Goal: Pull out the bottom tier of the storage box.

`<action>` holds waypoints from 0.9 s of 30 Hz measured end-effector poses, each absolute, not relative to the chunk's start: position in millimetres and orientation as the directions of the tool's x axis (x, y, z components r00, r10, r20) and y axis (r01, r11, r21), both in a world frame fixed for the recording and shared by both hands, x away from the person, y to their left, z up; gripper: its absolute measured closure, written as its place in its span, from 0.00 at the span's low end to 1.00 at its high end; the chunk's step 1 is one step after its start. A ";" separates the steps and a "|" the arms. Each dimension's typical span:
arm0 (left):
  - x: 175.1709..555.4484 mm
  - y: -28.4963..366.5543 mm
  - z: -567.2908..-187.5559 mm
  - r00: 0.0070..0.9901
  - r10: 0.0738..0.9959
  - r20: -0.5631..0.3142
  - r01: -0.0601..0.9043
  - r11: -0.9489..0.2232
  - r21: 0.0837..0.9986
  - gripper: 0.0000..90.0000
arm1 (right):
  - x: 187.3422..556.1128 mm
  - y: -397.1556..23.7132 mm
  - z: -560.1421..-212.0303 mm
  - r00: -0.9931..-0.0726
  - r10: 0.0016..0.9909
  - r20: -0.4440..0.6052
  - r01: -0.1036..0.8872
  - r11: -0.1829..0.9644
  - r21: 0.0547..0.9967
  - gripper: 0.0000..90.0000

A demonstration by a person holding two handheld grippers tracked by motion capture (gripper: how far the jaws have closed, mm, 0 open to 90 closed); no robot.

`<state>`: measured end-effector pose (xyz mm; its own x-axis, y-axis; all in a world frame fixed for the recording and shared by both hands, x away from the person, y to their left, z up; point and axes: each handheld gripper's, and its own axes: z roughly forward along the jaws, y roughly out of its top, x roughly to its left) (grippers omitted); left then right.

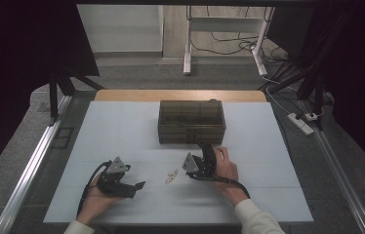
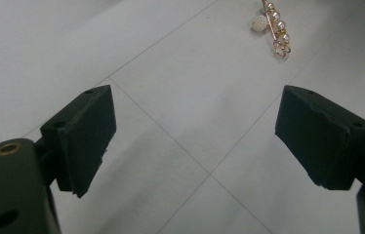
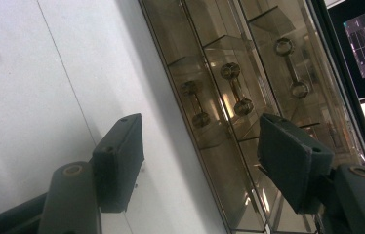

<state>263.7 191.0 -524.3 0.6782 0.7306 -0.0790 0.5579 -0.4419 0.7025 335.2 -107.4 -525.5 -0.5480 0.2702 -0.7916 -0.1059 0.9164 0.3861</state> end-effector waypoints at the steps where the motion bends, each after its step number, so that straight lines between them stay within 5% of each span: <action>1: 263.7 191.3 -524.2 0.677 0.732 -0.080 0.559 -0.440 0.703 0.17 | 335.4 -107.3 -525.4 -0.545 0.267 -0.795 -0.108 0.918 0.383 0.38; 27: 265.0 190.2 -525.5 0.675 0.733 -0.086 0.564 -0.437 0.701 0.17 | 344.7 -102.0 -535.2 -0.528 0.211 -0.822 -0.137 0.935 0.328 0.42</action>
<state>265.0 190.2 -525.5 0.6753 0.7325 -0.0859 0.5636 -0.4373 0.7008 344.7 -102.0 -535.2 -0.5283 0.2114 -0.8223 -0.1372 0.9345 0.3284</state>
